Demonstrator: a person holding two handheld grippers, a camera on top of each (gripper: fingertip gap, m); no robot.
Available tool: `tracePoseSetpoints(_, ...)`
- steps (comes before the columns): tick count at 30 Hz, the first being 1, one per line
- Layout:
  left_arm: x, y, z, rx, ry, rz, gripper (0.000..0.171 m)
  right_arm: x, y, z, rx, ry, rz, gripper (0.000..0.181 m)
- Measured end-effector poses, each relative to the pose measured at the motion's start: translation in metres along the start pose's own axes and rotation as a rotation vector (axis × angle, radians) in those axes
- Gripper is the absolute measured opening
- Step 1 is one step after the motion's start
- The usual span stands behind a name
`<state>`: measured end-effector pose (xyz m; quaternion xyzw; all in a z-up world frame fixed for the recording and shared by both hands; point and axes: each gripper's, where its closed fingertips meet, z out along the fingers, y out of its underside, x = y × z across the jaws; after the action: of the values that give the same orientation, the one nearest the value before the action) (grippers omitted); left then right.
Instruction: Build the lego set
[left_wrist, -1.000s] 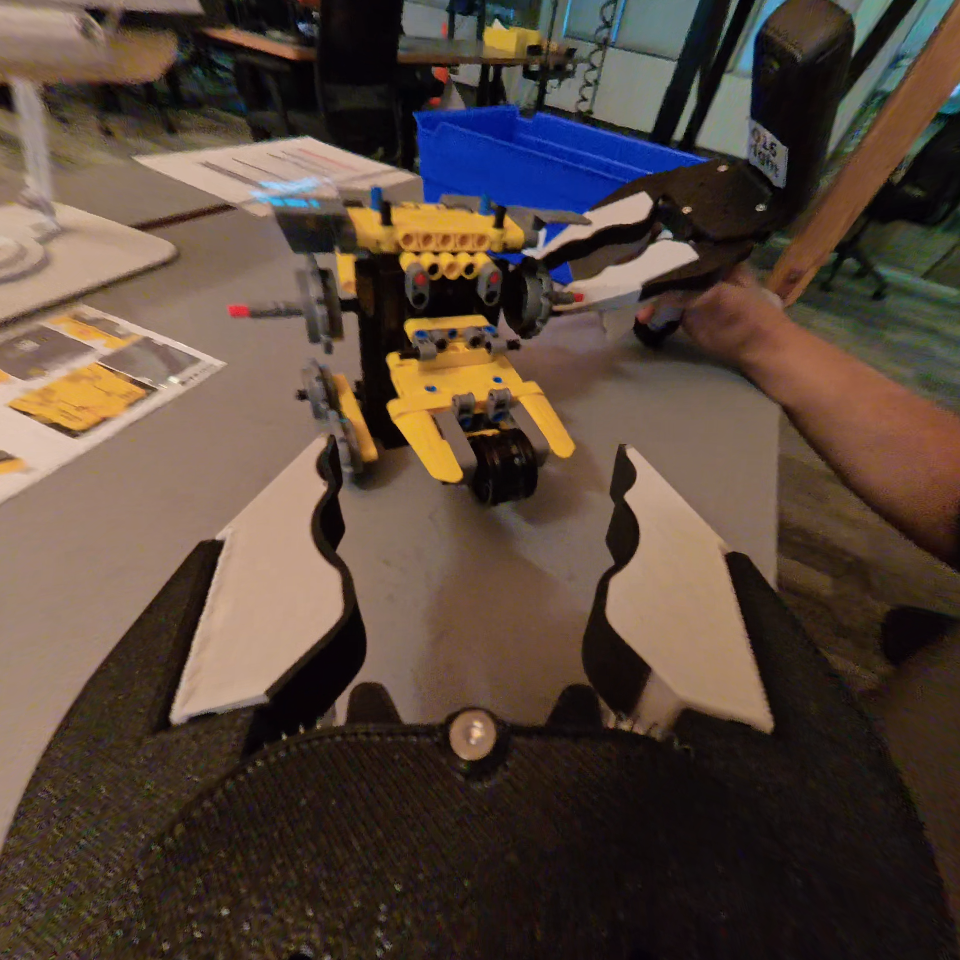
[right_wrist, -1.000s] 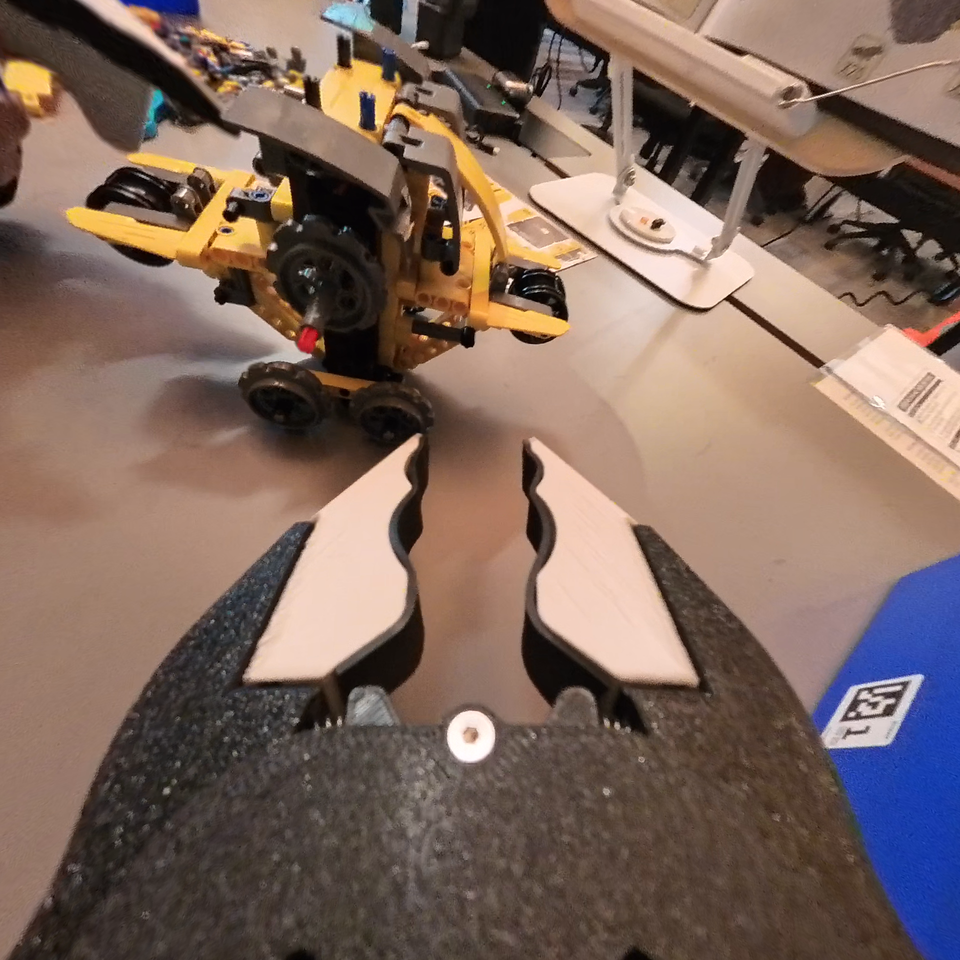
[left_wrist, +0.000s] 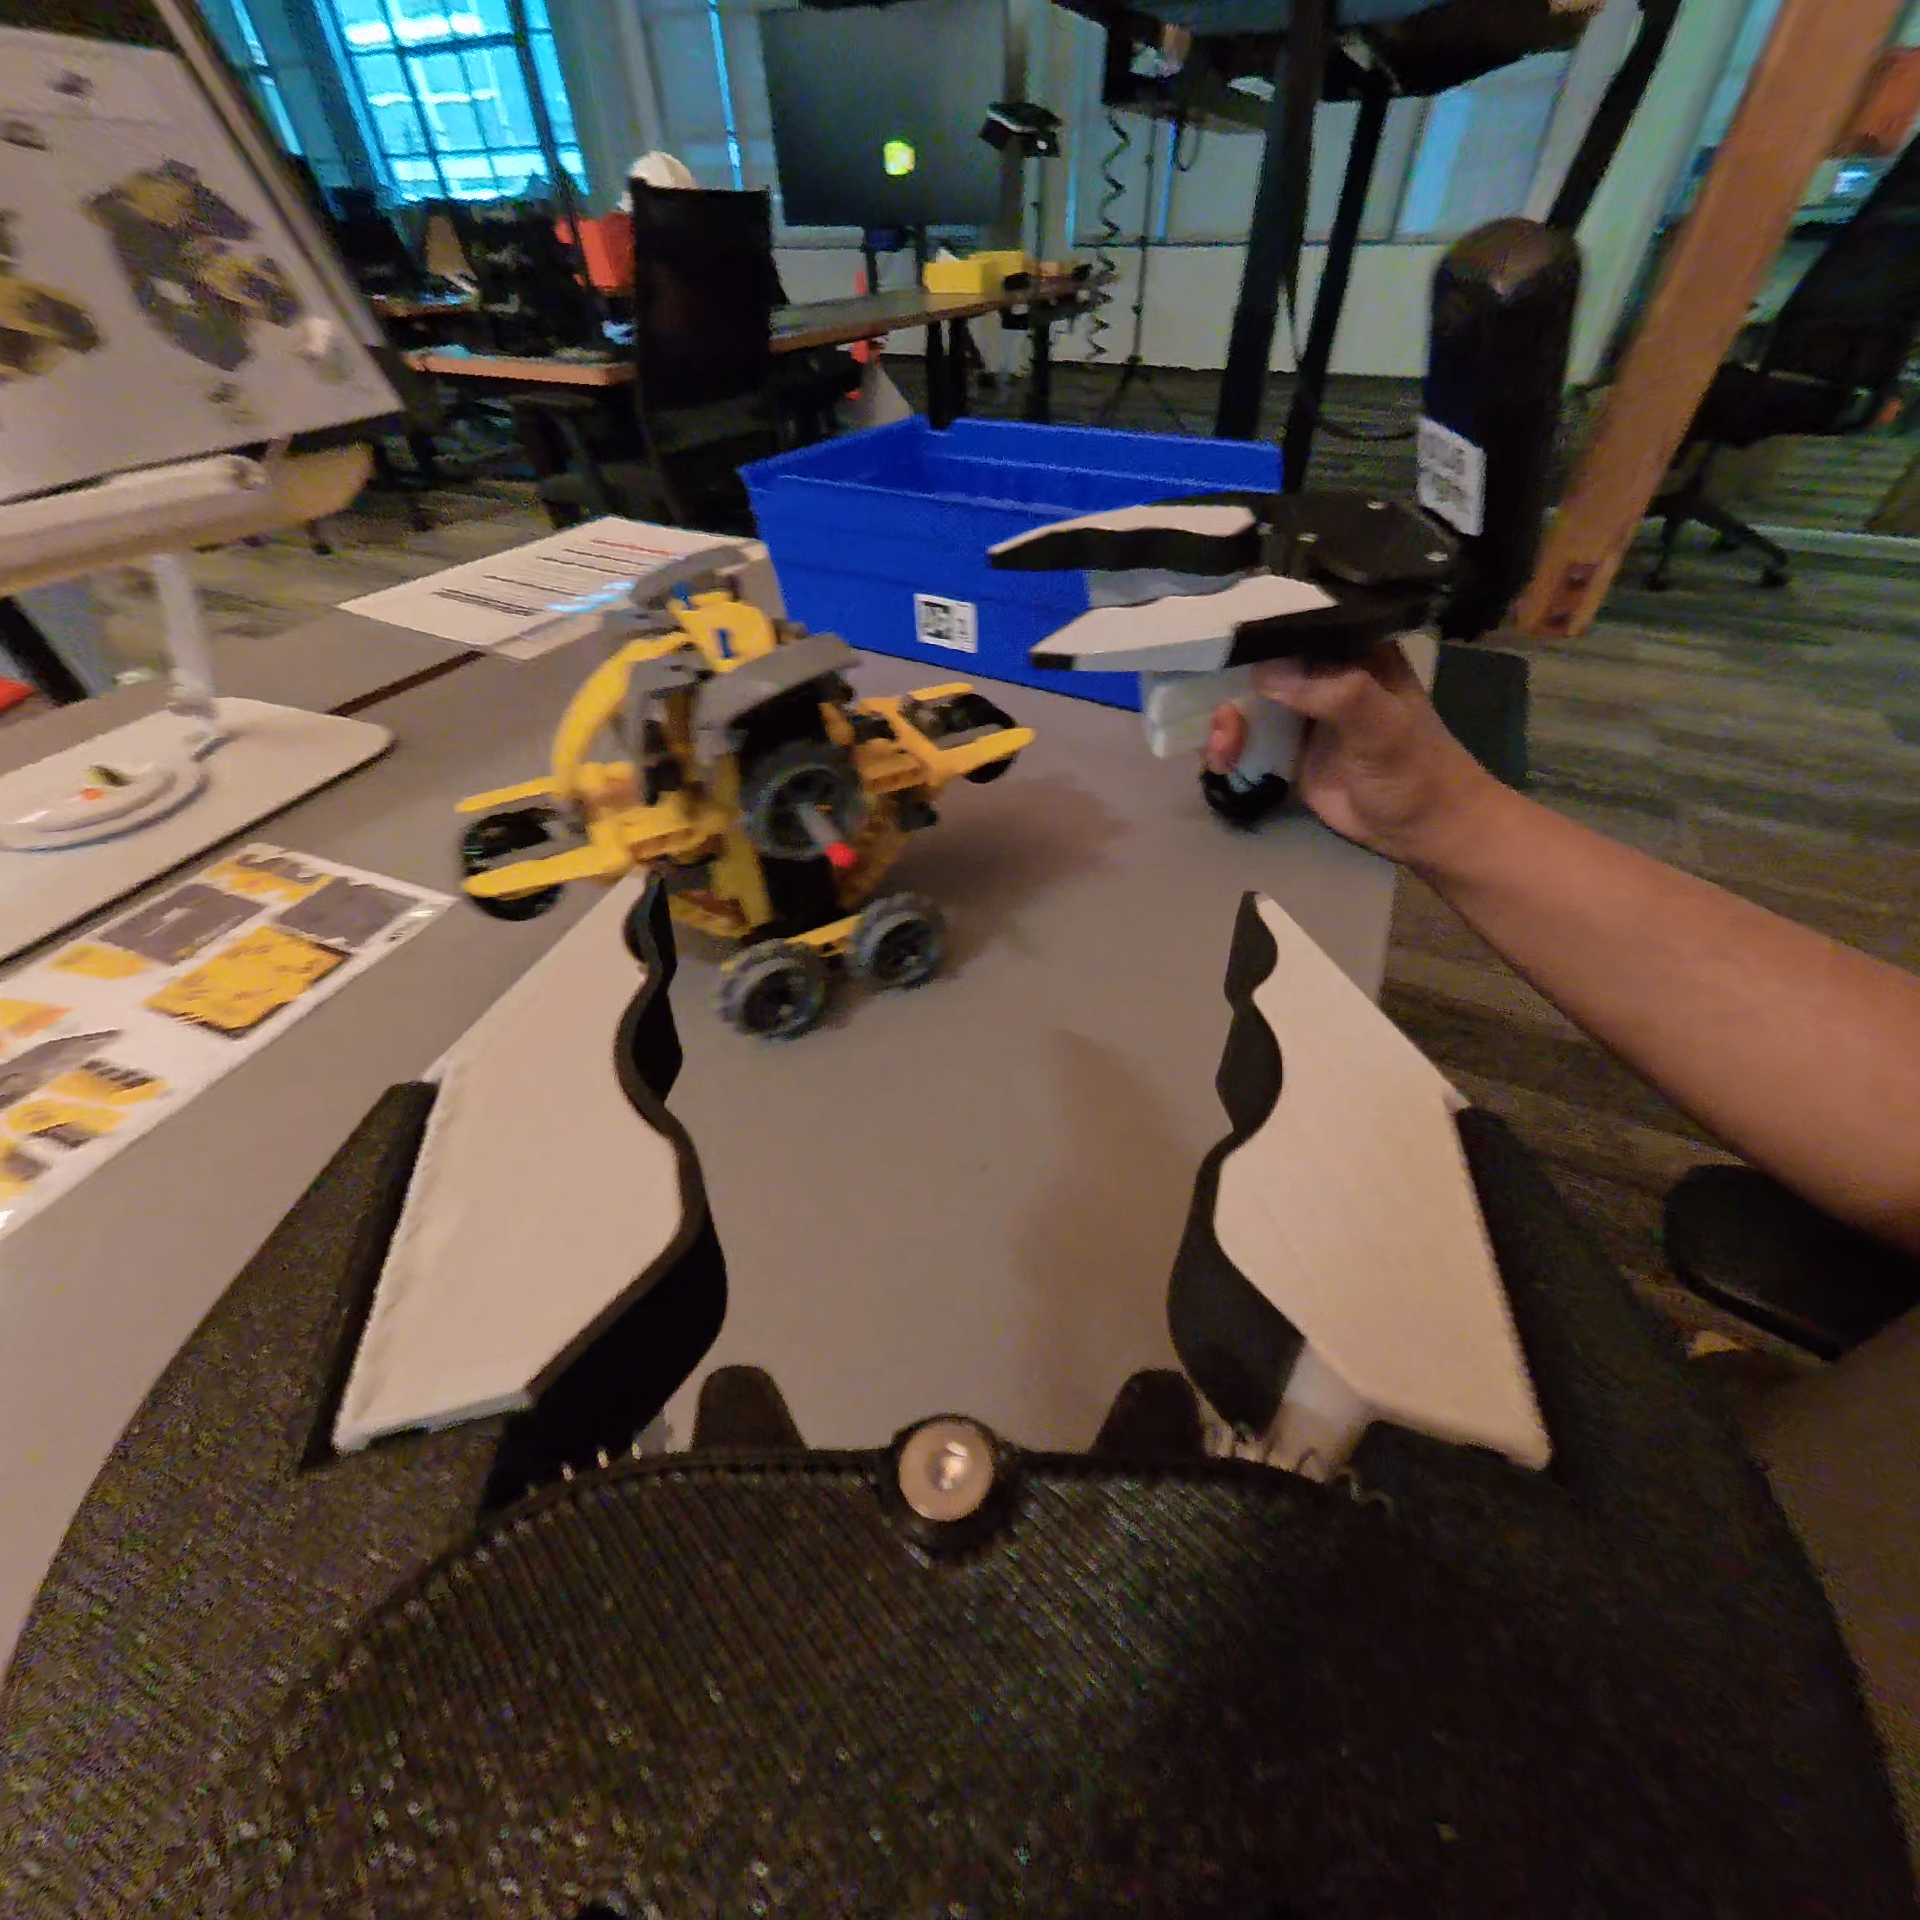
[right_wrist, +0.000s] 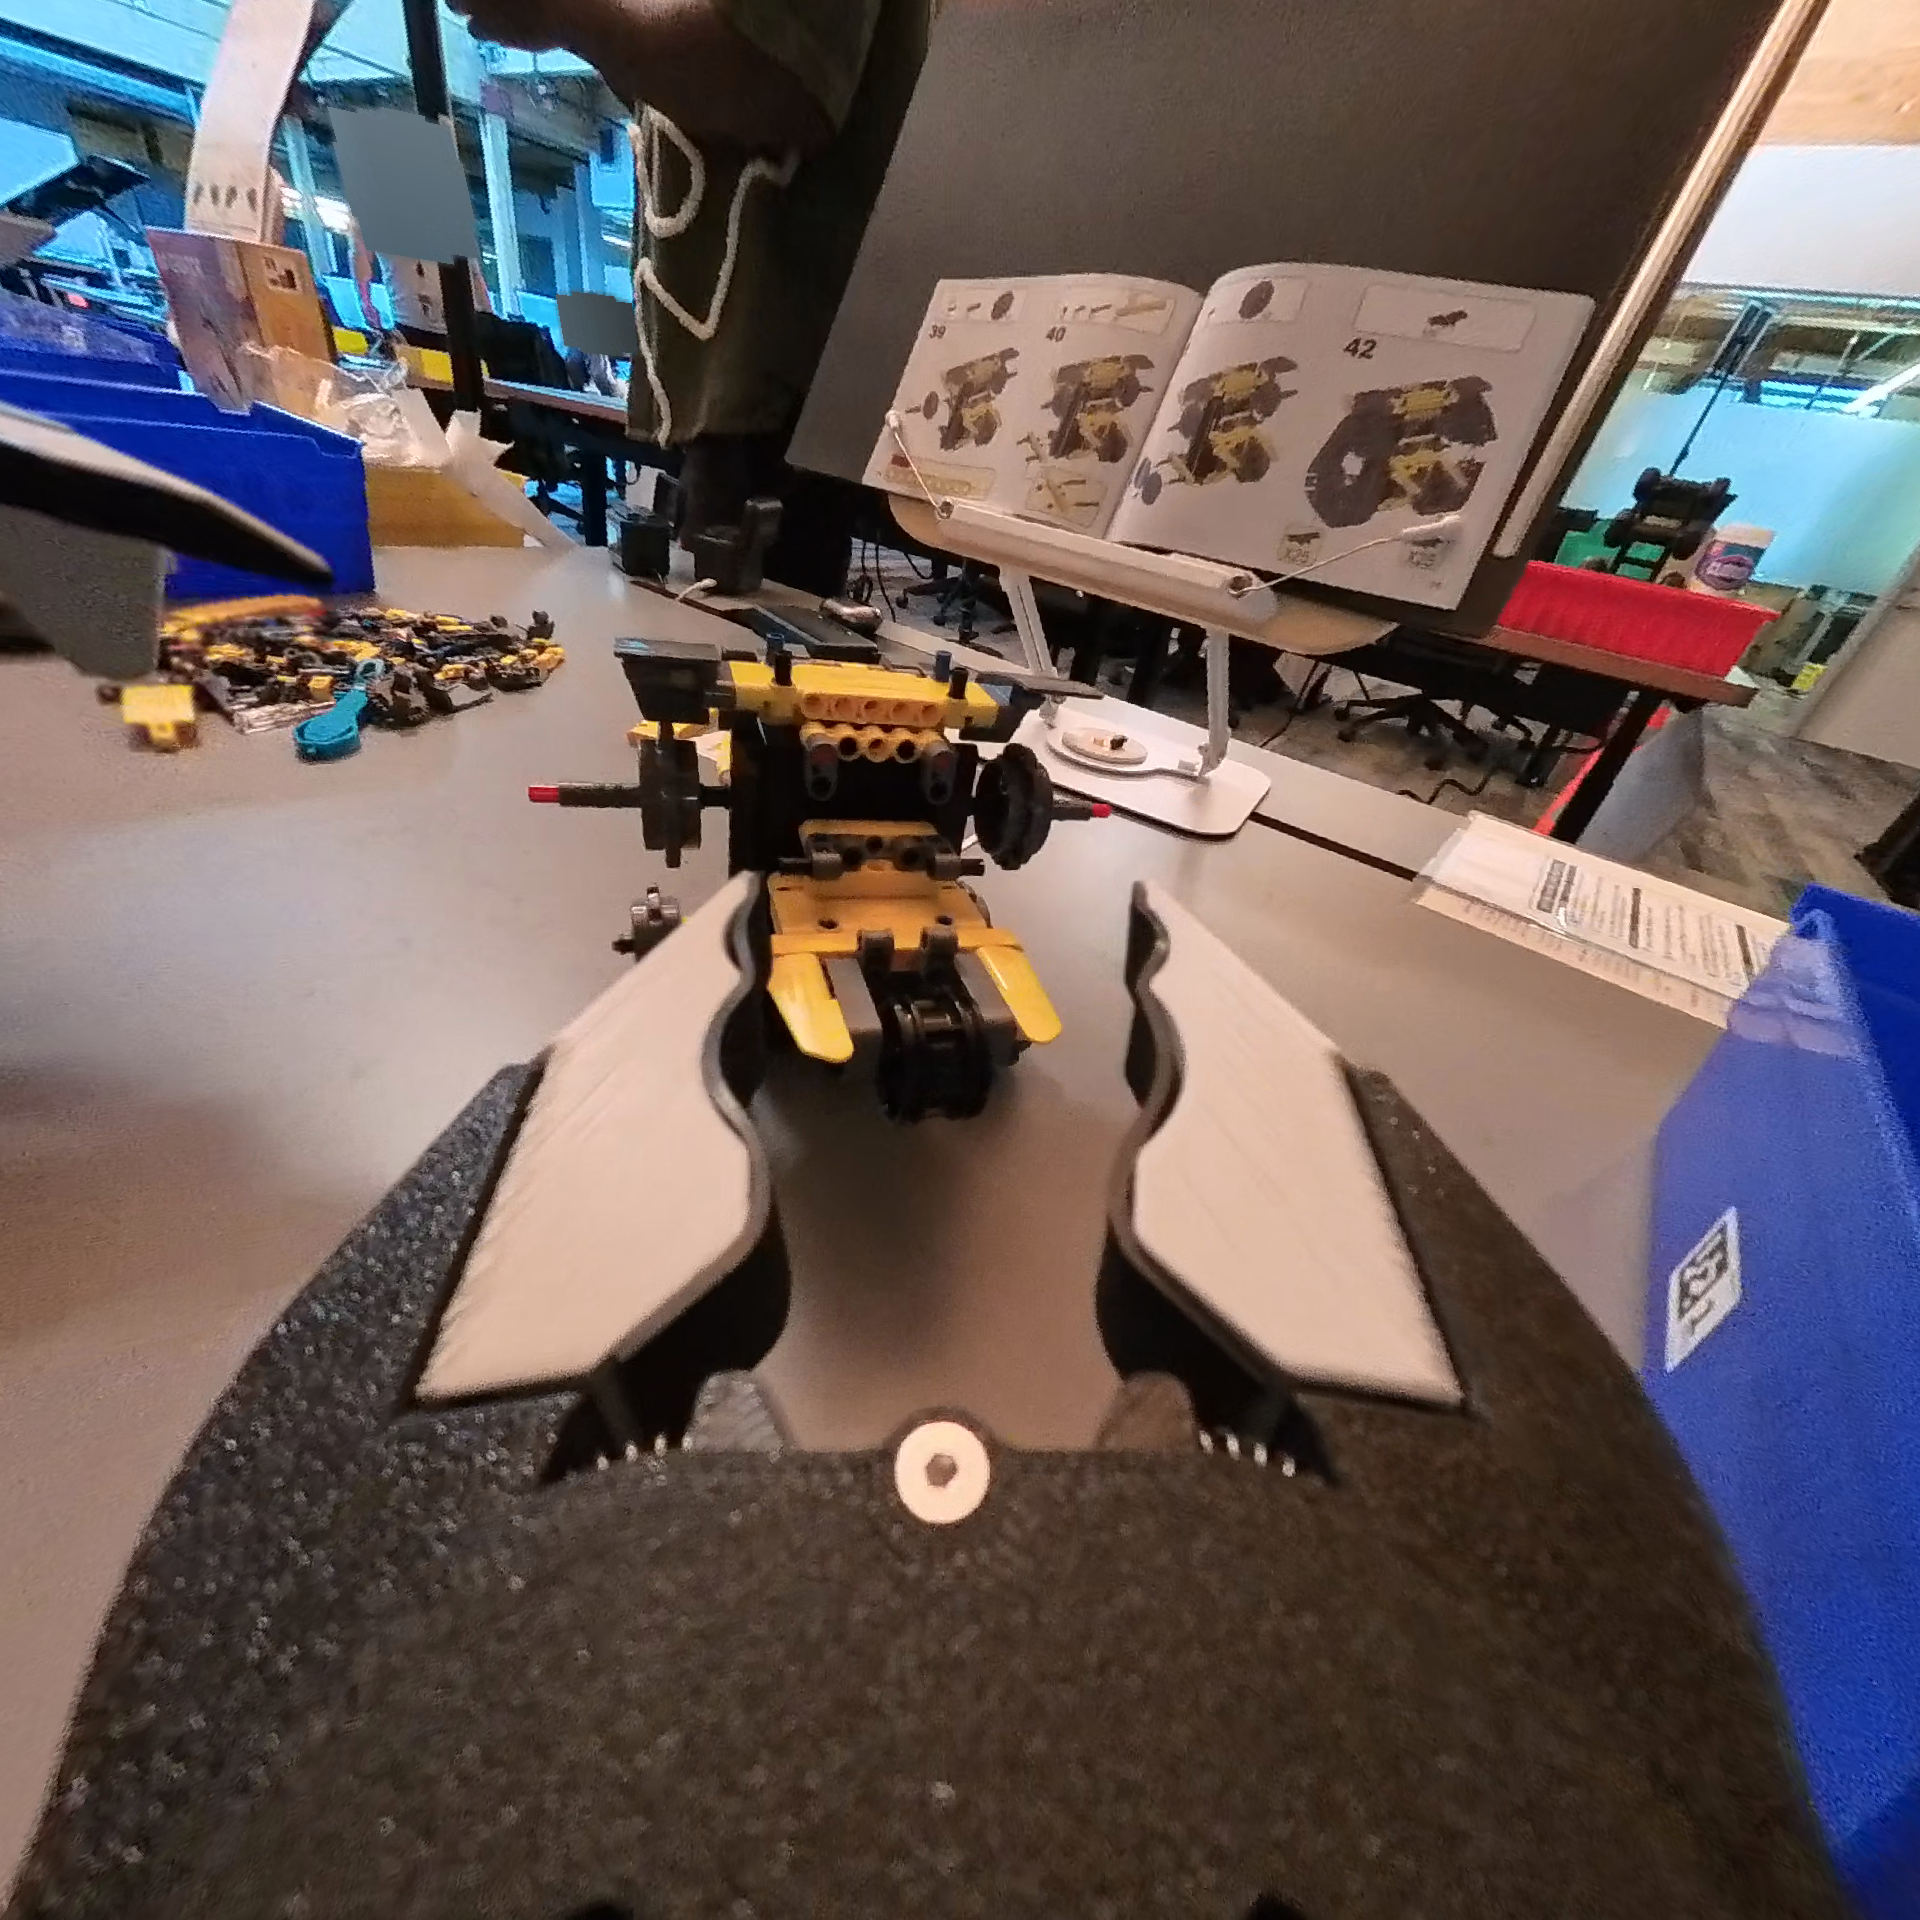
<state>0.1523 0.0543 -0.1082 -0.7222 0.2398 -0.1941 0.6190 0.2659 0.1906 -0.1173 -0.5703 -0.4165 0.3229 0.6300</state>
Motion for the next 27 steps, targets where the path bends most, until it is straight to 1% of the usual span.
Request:
tracePoseSetpoints(3,-0.037,-0.005,-0.008,-0.028,-0.065,0.031,0.106,0.009,-0.003,-0.003,0.030,0.034,0.040,0.068)
tracePoseSetpoints(6,-0.075,0.007,-0.008,-0.143,-0.110,0.047,0.111,0.018,-0.006,-0.007,0.067,0.064,0.097,0.068)
tracePoseSetpoints(7,-0.085,0.011,-0.009,-0.157,-0.116,0.032,0.112,0.020,-0.006,-0.008,0.073,0.065,0.111,0.068)
tracePoseSetpoints(8,-0.093,0.014,-0.009,-0.155,-0.116,0.008,0.111,0.021,-0.006,-0.009,0.074,0.064,0.122,0.068)
tracePoseSetpoints(10,-0.104,0.018,-0.011,-0.113,-0.111,-0.054,0.107,0.022,-0.003,-0.007,0.050,0.064,0.127,0.068)
tracePoseSetpoints(13,-0.109,0.033,-0.010,-0.090,-0.074,-0.101,0.104,0.019,0.005,-0.001,-0.010,0.069,0.088,0.069)
tracePoseSetpoints(15,-0.111,0.052,-0.005,-0.161,-0.046,-0.112,0.105,0.017,0.009,0.002,-0.037,0.074,0.052,0.069)
tracePoseSetpoints(16,-0.111,0.059,-0.003,-0.209,-0.036,-0.124,0.108,0.016,0.010,0.003,-0.045,0.077,0.034,0.070)
tracePoseSetpoints(17,-0.112,0.060,-0.001,-0.222,-0.034,-0.121,0.109,0.016,0.011,0.003,-0.049,0.079,0.018,0.070)
tracePoseSetpoints(19,-0.111,0.057,-0.001,-0.201,-0.043,-0.107,0.106,0.018,0.012,0.004,-0.056,0.092,0.006,0.070)
tracePoseSetpoints(22,-0.110,0.061,-0.001,-0.209,-0.059,-0.084,0.105,0.020,0.011,0.003,-0.048,0.086,0.024,0.070)
tracePoseSetpoints(25,-0.108,0.069,0.001,-0.242,-0.052,-0.061,0.110,0.022,0.009,0.001,-0.027,0.082,0.050,0.070)
tracePoseSetpoints(27,-0.104,0.068,0.003,-0.235,-0.031,-0.068,0.110,0.023,0.009,0.000,-0.020,0.082,0.067,0.070)
